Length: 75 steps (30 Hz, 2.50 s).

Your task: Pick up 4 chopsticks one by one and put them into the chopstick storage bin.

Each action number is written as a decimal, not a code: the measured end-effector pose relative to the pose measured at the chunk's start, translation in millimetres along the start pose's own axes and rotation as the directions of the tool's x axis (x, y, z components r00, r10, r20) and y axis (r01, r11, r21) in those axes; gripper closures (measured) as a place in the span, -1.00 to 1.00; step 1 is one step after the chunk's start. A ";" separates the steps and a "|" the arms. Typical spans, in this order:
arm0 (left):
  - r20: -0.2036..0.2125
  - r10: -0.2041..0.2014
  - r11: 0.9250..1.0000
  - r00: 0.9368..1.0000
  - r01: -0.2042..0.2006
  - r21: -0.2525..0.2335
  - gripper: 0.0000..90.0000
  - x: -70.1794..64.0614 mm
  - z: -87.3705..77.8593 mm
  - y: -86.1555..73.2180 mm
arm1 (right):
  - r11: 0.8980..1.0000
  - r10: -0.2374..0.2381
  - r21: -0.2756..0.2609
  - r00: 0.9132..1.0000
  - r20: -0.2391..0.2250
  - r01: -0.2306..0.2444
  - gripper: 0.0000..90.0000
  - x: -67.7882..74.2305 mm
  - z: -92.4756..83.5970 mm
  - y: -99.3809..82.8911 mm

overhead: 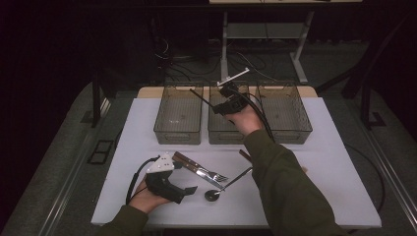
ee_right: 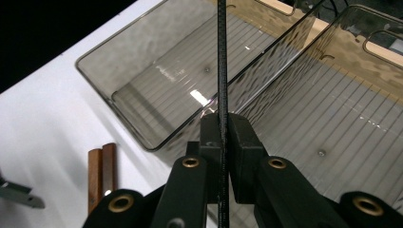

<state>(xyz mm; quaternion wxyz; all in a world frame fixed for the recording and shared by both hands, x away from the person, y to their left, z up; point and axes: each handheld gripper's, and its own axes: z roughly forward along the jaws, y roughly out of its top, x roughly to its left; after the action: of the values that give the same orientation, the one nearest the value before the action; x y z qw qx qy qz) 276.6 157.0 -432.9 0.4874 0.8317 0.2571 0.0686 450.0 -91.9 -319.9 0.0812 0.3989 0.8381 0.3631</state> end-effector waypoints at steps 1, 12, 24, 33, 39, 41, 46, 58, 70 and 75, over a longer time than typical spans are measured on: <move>0.002 0.001 1.000 1.000 -0.001 0.004 -1.00 0.0 -0.3 0.3 | 1.000 0.006 0.002 1.000 -0.002 -0.006 0.89 -0.1 1.6 2.5; 0.008 0.001 1.000 1.000 -0.001 0.001 -1.00 -0.1 -0.4 1.2 | 0.999 0.033 0.020 0.999 0.019 -0.034 0.89 -1.5 30.3 26.4; 0.016 0.001 1.000 1.000 -0.001 -0.007 -1.00 -0.2 -0.1 1.4 | 0.997 0.056 0.046 0.998 0.026 -0.057 0.89 6.9 64.5 46.9; 0.019 0.002 1.000 1.000 -0.002 -0.005 -1.00 -2.2 -0.7 1.6 | 0.996 0.050 0.072 0.998 0.041 -0.053 0.89 13.9 86.7 57.3; 0.020 0.004 1.000 1.000 -0.004 0.003 -1.00 -2.6 -0.6 1.8 | 0.994 0.041 0.103 0.997 0.060 -0.047 0.89 18.1 102.4 59.4; 0.021 0.004 1.000 1.000 -0.004 0.002 -1.00 -3.4 -0.5 2.0 | 0.992 0.056 0.110 0.997 0.054 -0.062 0.89 19.1 110.9 59.6; 0.025 0.009 1.000 1.000 -0.009 -0.002 -1.00 -3.7 0.0 2.1 | 0.989 0.063 0.129 0.996 0.059 -0.071 0.89 21.7 124.6 60.8; 0.028 0.015 1.000 0.999 -0.015 -0.001 -1.00 -4.0 -0.1 2.6 | 0.987 0.064 0.142 0.996 0.064 -0.072 0.73 34.6 140.1 63.4; 0.027 0.022 1.000 0.999 -0.022 -0.002 -1.00 -2.9 -0.4 2.7 | 0.997 0.044 0.067 0.999 0.020 -0.046 0.03 31.3 115.3 65.3; 0.023 0.012 1.000 1.000 -0.012 -0.010 -1.00 -2.6 -1.2 2.5 | 0.999 0.010 0.040 1.000 -0.004 -0.010 -0.18 30.5 97.9 61.8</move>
<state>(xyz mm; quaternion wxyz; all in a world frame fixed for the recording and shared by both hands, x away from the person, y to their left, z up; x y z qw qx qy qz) 274.9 155.7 -429.8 0.4939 0.8316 0.2461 0.0630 509.0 9.3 -344.4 0.0699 0.4039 0.8433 0.3475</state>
